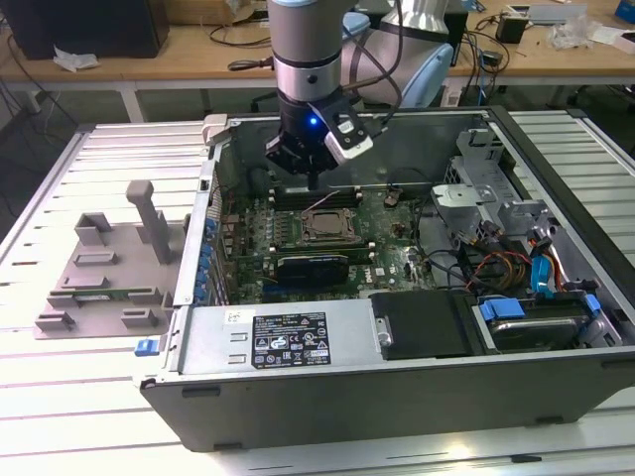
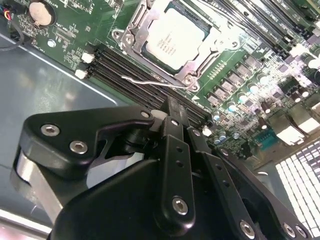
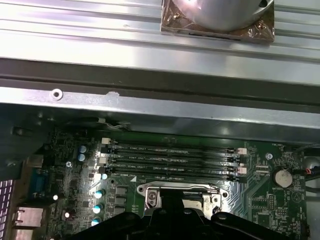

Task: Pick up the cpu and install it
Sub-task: 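Install the first cpu locking lever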

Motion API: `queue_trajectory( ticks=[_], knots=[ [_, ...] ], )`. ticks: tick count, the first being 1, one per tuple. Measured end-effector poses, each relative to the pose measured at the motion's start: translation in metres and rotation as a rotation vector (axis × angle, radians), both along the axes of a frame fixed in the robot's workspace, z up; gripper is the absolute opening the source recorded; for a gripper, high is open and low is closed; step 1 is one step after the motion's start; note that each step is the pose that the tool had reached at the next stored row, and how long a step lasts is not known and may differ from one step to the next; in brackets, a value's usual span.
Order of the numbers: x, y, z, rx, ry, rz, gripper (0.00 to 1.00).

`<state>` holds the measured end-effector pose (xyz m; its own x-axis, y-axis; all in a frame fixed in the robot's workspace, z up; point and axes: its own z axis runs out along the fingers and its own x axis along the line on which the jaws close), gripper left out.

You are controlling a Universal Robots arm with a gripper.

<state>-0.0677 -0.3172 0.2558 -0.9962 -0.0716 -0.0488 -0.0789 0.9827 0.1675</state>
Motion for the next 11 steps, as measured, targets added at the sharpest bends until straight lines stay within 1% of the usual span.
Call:
queue_trajectory(
  ticks=[2, 4, 5, 7, 11],
  knots=[
    [0.0, -0.0001, -0.0014, -0.0003, -0.0078, 0.0, 0.11],
    [0.0, 0.0, -0.0037, -0.0001, -0.0229, 0.0, 0.11],
    [0.0, 0.0, -0.0045, 0.0, -0.0263, 0.0, 0.11],
    [0.0, -0.0001, -0.0074, -0.0001, -0.0293, 0.0, 0.11],
    [0.0, -0.0001, -0.0136, -0.0001, -0.0318, 0.0, 0.11]
  ],
)
